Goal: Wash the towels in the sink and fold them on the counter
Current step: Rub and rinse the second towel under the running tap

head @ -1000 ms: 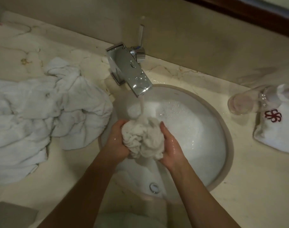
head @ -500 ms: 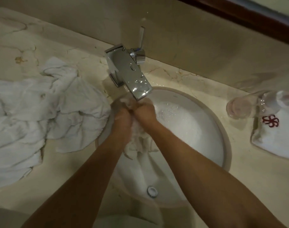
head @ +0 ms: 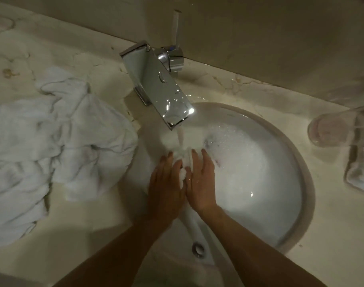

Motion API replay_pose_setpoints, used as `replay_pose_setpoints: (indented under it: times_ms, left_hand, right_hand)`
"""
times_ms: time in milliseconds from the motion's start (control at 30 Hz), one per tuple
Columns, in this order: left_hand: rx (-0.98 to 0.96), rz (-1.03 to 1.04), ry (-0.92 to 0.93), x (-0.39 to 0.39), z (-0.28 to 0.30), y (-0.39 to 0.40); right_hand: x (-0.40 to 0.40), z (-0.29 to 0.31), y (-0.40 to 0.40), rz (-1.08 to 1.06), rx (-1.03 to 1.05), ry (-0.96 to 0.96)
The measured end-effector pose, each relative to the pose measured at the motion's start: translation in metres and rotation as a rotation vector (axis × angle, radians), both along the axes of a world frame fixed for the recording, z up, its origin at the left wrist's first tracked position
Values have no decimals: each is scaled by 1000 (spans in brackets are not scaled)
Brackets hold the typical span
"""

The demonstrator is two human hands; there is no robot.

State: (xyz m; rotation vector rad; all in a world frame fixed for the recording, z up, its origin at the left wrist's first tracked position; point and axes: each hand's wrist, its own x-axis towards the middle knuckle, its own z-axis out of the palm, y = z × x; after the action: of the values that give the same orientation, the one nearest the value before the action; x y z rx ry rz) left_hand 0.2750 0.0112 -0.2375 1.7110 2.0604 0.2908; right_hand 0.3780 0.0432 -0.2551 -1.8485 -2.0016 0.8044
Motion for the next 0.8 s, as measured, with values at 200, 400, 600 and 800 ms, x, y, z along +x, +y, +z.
replay_pose_setpoints:
  times_ms: [200, 400, 600, 800]
  left_hand:
    - [84, 43, 285, -6, -23, 37]
    - [-260, 208, 223, -4, -13, 91]
    - [59, 649, -252, -13, 34, 93]
    - [253, 75, 75, -23, 15, 32]
  right_hand:
    - [-12, -33, 43, 61, 203, -209]
    - [-29, -8, 84, -195, -112, -151]
    - [-28, 23, 88, -347, -215, 415]
    - [-45, 6, 22, -150, 36, 423]
